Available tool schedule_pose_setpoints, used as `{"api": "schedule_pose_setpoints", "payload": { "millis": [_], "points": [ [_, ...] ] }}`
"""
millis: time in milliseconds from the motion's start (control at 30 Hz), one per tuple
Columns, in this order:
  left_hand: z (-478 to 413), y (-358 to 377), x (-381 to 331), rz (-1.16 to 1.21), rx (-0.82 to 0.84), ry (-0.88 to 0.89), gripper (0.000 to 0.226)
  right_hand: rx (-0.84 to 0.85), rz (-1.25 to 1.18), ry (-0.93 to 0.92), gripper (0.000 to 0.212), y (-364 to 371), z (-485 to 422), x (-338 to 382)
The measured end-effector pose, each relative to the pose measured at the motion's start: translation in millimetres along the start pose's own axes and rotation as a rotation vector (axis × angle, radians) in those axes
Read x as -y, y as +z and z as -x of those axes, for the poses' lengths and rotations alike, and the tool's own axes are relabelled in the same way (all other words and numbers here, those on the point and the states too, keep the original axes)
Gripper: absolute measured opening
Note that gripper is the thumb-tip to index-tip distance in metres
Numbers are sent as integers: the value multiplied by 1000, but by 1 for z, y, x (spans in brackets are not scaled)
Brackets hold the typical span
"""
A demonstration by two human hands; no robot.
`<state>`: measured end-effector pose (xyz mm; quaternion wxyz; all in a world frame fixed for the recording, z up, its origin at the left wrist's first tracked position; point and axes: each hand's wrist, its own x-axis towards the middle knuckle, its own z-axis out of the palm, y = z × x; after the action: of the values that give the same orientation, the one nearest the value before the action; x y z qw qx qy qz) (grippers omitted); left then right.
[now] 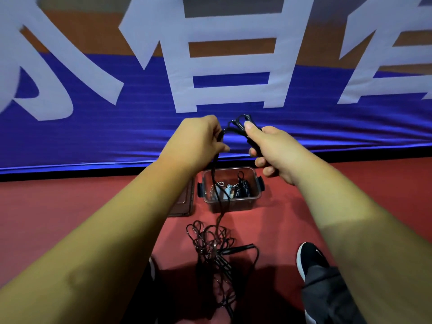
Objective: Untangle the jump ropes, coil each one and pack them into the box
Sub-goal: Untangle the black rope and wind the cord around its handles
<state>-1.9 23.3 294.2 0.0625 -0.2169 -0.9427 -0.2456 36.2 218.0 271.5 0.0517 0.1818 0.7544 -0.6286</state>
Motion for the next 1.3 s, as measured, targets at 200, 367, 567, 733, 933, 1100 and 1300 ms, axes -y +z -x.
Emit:
{"api": "schedule_pose_setpoints", "payload": {
  "millis": [200,367,567,733,933,1100,1300],
  "points": [
    [2,-12,7,-92,46,205,40,128,-224,41,32,1,0,5],
    [2,-3,18,-256,68,271,22,150,-190,27,31,9,0,4],
    [1,9,25,-333,8,49,13,113,-277,48,26,14,0,4],
    [1,11,18,298,181,-103,26,77,-264,37,27,16,-6,3],
    [3,5,13,1048,338,-287,45,84,-231,5,30,16,-8,-1],
    [4,5,19,621,250,-161,39,93,-220,15,41,10,-5,1],
    [4,17,24,411,298,-176,37,48,-264,44,29,11,-4,-2]
  ]
}}
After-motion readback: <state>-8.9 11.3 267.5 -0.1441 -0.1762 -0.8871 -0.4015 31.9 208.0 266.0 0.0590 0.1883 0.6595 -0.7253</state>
